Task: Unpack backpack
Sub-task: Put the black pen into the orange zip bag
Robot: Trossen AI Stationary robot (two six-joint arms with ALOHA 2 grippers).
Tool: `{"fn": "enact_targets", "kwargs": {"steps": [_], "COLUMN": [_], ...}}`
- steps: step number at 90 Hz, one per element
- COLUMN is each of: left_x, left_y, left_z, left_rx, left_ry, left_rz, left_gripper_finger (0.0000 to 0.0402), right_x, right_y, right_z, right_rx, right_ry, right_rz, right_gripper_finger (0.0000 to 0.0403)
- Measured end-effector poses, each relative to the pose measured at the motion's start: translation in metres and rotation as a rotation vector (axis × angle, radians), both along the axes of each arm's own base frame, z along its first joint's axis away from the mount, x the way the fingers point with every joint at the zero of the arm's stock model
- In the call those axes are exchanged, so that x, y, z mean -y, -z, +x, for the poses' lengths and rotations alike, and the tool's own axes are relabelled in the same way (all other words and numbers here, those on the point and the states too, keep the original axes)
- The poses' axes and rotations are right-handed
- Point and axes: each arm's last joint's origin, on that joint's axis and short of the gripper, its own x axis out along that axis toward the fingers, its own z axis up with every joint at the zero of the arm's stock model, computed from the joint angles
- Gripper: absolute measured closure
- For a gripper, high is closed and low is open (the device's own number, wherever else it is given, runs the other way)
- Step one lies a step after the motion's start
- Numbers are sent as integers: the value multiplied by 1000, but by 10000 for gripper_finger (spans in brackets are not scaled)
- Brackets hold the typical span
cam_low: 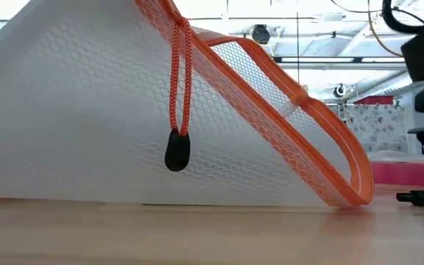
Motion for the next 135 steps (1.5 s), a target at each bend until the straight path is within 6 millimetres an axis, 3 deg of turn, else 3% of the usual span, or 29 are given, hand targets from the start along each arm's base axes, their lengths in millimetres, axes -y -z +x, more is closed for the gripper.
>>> {"fn": "enact_targets", "kwargs": {"steps": [16,44,72,89,98,109,124,135], "left_x": [0,0,0,-1,-2,-3,-3,-3], "left_y": [0,0,0,0,0,0,0,0], "left_z": [0,0,0,0,1,2,2,2], "left_rx": [-2,-3,-3,-3,-3,0,1,1], "left_ry": [2,4,4,2,-3,-6,-7,-7], "left_rz": [3,5,6,6,5,3,2,2], "left_gripper_finger": [402,402,402,402,402,402,402,402], "right_x": [2,1,1,-6,-5,10,50,71], "right_y": [4,4,-5,-30,-39,-42,-45,-52], "right_z": [5,8,8,13,26,46,76,96], "right_rx": [-23,-2,27,196,339,440,547,638], "right_ry": [6,4,70,68,50,61,129,124], "right_rz": [20,40,97,216,250,226,138,195], "right_gripper_finger": [270,389,394,397,397,396,392,371]}}
